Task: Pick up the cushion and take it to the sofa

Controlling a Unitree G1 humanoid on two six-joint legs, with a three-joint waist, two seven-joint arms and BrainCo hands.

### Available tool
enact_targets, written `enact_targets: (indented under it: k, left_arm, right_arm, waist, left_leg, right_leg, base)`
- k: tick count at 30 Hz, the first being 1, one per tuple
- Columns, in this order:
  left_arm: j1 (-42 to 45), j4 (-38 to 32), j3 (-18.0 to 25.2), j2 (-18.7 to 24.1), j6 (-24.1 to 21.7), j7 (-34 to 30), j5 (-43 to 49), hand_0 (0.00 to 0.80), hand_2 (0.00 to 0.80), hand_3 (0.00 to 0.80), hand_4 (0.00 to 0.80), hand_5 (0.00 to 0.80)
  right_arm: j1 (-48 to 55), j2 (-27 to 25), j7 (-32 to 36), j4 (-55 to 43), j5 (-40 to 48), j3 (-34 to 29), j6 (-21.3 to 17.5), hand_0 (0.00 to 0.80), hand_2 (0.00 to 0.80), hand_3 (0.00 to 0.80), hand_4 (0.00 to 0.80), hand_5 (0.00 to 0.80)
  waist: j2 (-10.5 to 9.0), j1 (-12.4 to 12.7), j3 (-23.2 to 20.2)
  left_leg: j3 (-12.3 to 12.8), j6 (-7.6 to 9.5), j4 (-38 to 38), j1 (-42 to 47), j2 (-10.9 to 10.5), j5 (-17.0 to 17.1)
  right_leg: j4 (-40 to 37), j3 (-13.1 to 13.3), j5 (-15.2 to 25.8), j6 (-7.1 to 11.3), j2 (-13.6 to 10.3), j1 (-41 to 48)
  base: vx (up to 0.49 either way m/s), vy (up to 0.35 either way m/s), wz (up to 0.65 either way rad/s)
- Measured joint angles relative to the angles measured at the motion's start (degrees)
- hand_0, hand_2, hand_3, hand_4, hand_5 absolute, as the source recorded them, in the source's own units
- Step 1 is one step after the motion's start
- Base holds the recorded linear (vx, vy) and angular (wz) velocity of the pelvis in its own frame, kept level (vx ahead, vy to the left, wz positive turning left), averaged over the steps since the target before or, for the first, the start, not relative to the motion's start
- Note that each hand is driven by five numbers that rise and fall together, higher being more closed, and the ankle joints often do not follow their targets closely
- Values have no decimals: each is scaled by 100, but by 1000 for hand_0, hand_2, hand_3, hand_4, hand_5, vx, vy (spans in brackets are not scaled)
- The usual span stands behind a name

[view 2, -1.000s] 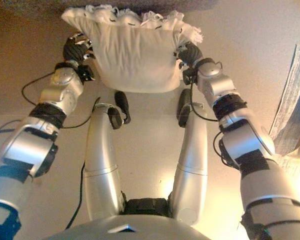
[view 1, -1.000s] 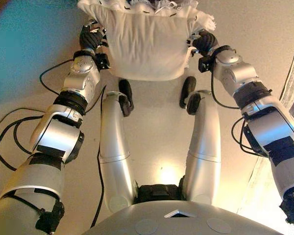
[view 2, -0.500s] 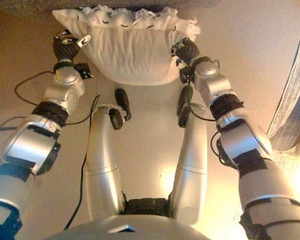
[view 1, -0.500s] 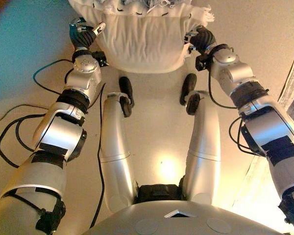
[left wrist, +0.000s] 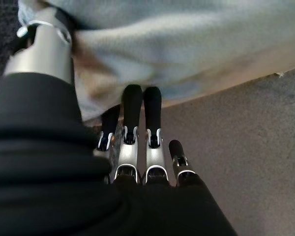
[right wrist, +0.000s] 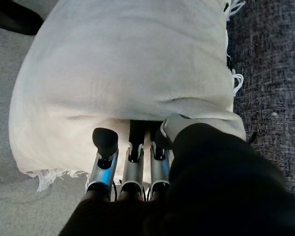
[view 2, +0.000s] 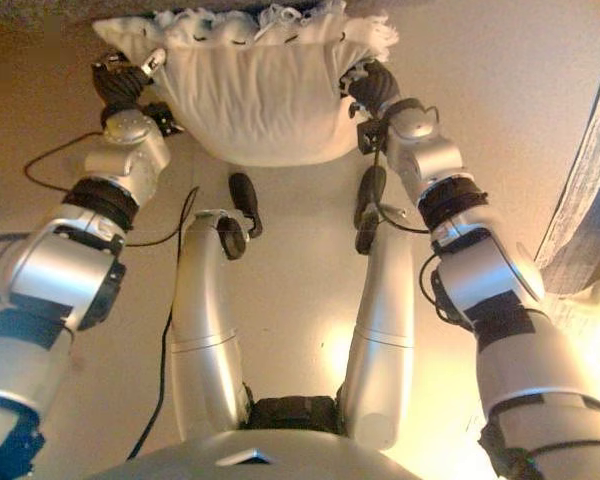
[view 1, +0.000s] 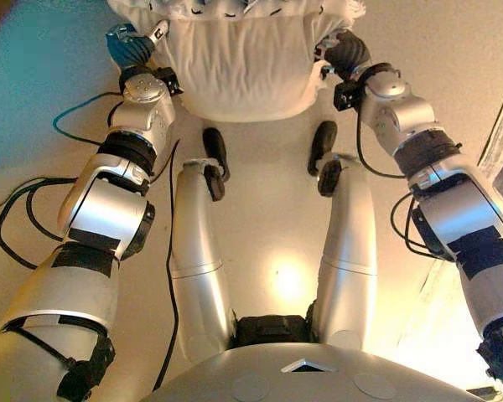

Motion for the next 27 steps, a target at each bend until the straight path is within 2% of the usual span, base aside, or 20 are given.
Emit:
enact_targets:
  k: [4,7,16,19,20,21,22,27]
  left_arm:
    - [-194,221,9,-16,-2,239,-561,0,0,0,0,0]
    - [-268,344,12,-48,-16,171,-715,0,0,0,0,0]
    - [-296,422,-27,-101,-188,-1121,-734,0,0,0,0,0]
    - [-296,417,-181,-84,-259,-1532,-730,0,0,0,0,0]
    - [-298,403,-259,-51,-269,-1669,-725,511,511,511,511,511]
    - [-298,390,-283,-39,-269,-1789,-714,775,775,775,775,775]
    - [-298,390,-286,-44,-269,-1874,-682,800,800,800,800,800]
    - [-298,390,-479,52,-268,-2128,-560,800,800,800,800,800]
  right_arm:
    - [-61,0,0,0,9,47,-31,800,800,800,800,800]
    - [-62,12,0,0,10,58,-49,800,800,800,800,800]
    - [-112,-66,1,-7,228,174,-51,800,800,800,800,800]
    - [-156,-102,2,-10,230,174,-53,800,800,800,800,800]
    - [-165,-115,2,-11,230,173,-58,800,800,800,800,800]
    - [-166,-129,2,-12,230,173,-63,800,800,800,800,800]
    - [-166,-138,2,-12,230,173,-63,800,800,800,800,800]
    - [-176,-169,13,-12,228,173,-128,800,800,800,800,800]
  waist:
    - [0,-5,0]
    - [0,-5,0]
    - [3,-14,-2]
    - [3,-15,-2]
    - [3,-17,-2]
    - [3,-15,-2]
    - [3,-17,-2]
    - [3,-37,-2]
  left_leg:
    - [25,4,-50,2,-7,-2]
    - [39,6,-83,20,-6,1]
    - [130,33,-226,22,13,13]
    - [150,64,-287,-17,11,25]
    - [159,78,-303,-36,8,33]
    - [174,94,-314,-48,-1,32]
    - [196,112,-323,-49,-4,24]
    - [320,204,-351,-49,-1,-20]
  right_leg:
    - [-74,11,17,27,-5,0]
    - [-87,18,16,25,-4,1]
    - [-336,59,123,49,68,1]
    - [-450,61,160,82,67,-9]
    - [-488,62,179,105,66,-19]
    - [-524,65,195,120,65,-24]
    - [-560,69,209,143,64,-23]
    - [-719,159,292,226,61,-23]
  base:
    - [5,8,-1]
    - [0,0,0]
    - [7,24,-5]
    - [-3,10,0]
    - [-6,40,-2]
    - [-7,48,-2]
    - [-9,44,-5]
    - [-18,22,-7]
